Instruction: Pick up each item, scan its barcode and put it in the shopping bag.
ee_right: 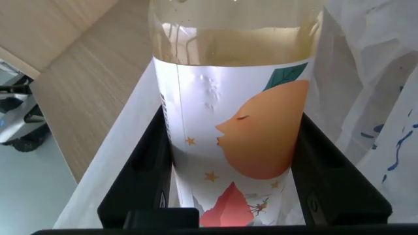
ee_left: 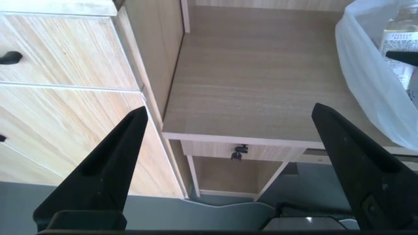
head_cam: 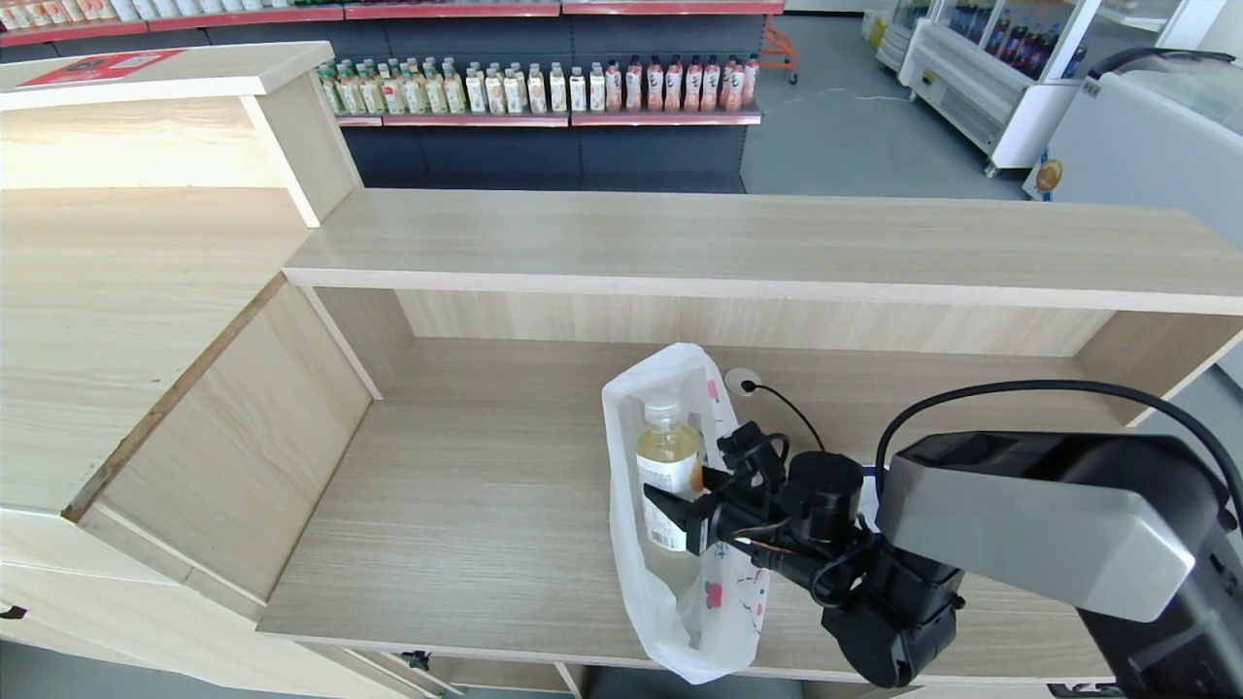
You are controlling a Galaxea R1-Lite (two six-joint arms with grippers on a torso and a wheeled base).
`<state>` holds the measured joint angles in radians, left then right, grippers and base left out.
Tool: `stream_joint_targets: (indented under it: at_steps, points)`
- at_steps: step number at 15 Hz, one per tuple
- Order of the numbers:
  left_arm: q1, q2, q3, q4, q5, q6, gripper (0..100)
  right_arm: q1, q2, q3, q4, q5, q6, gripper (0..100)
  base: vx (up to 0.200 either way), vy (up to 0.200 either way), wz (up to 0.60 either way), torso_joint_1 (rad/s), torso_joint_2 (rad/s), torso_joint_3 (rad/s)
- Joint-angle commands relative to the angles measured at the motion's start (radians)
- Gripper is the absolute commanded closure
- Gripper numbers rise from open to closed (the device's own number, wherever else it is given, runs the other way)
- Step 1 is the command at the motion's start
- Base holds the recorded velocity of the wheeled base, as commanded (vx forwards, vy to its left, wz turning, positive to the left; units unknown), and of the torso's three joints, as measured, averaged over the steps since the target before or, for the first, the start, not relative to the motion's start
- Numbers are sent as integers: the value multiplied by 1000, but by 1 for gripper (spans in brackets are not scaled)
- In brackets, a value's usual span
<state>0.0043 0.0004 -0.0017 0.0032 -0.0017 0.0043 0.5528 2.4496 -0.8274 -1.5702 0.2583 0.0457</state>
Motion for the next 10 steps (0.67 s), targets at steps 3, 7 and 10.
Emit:
stream_joint_targets:
  at_steps: [3, 7, 10]
  points:
    - [0, 0, 0, 0, 0, 0, 0, -14, 29, -21, -1, 1, -9, 100, 0, 0, 0, 0, 0, 0]
    - [0, 0, 0, 0, 0, 0, 0, -28, 20, -16, -1, 4, 6, 0, 0, 0, 0, 0, 0, 0]
    - [0, 0, 0, 0, 0, 0, 0, -28, -21, -13, -1, 4, 52, 0, 0, 0, 0, 0, 0, 0]
